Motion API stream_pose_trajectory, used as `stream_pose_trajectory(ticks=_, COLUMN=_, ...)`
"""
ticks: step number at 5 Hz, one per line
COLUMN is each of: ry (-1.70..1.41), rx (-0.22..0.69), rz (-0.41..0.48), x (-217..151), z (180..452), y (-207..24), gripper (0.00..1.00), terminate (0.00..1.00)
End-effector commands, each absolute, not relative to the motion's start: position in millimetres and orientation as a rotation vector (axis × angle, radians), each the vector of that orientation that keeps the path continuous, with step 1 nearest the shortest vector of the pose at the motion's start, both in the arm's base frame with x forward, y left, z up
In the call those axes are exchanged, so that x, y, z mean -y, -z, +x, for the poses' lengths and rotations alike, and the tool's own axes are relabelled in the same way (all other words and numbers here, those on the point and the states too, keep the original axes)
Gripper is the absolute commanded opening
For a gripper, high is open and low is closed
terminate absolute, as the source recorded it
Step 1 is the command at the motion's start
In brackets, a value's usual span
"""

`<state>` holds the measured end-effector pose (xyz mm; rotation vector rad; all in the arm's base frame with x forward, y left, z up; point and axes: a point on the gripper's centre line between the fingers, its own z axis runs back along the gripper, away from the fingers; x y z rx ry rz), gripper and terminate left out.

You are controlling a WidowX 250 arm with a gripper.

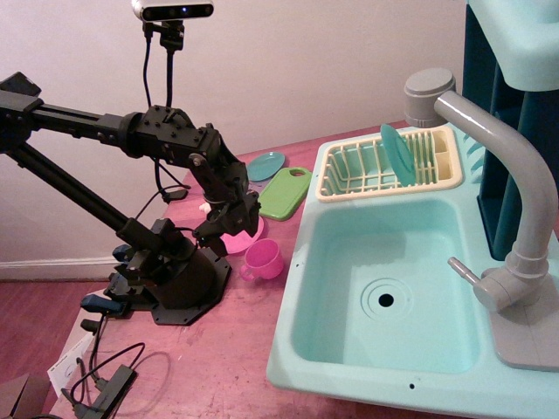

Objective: Put cup from anywhere into sink

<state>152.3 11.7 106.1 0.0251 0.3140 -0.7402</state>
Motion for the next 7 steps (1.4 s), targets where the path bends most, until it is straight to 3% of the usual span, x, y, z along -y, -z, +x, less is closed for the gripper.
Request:
stream_pose_trajectory(ticks=1, ry=0.74, rx=-0.314, rz=0.025, x=-11.7, z=152.3, y=-106.1, gripper=1.0, terminate=0.0)
stream_pose_trajectory(ticks=5, ry=0.76, rx=-0.33, rz=-0.031, x=6.4, z=140.6, y=-69.5, gripper=1.0, terminate=0.0)
stream_pose_trajectory(ticks=7, ry=0.724, rx=-0.302, rz=-0.034, x=-3.6, z=140.7, y=-44.7, gripper=1.0, terminate=0.0)
